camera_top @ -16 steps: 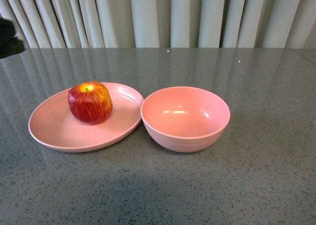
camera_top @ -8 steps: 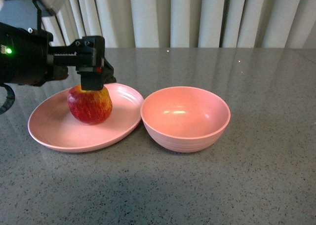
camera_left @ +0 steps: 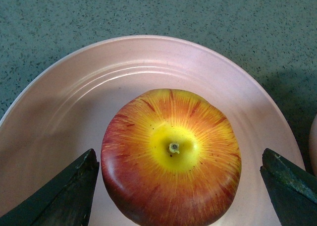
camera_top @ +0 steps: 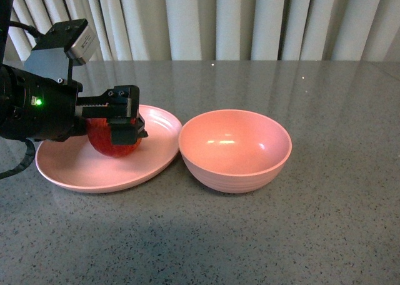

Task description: Move apple from plate to bowl

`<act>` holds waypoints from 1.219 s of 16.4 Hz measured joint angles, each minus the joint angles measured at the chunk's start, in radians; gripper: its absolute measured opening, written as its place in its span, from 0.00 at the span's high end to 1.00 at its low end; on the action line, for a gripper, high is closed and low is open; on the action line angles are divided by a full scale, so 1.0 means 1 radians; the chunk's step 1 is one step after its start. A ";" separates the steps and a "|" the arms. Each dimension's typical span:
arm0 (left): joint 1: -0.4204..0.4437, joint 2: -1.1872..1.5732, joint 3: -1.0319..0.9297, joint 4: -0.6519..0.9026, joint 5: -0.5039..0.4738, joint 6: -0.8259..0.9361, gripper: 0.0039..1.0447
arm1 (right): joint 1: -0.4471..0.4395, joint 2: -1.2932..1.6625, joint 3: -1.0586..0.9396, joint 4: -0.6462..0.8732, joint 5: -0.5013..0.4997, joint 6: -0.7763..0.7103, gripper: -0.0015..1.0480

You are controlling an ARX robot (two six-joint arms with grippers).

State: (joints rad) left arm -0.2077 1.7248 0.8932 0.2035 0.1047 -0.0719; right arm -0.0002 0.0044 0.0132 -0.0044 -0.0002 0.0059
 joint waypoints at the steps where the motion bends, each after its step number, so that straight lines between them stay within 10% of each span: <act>1: 0.000 0.003 0.001 0.000 0.000 -0.001 0.06 | 0.000 0.000 0.000 0.000 0.000 0.000 0.06; 7: 0.000 0.003 0.007 -0.002 0.008 -0.007 0.35 | 0.000 0.000 0.000 0.000 0.000 0.000 0.06; 15: -0.027 -0.109 0.030 -0.055 -0.002 0.008 0.41 | 0.000 0.000 0.000 0.000 0.000 0.000 0.06; 20: -0.256 -0.201 0.091 -0.074 -0.019 0.019 0.41 | 0.000 0.000 0.000 0.000 0.000 0.000 0.06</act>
State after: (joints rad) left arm -0.4633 1.5238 0.9840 0.1291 0.0853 -0.0532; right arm -0.0002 0.0044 0.0132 -0.0044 -0.0002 0.0059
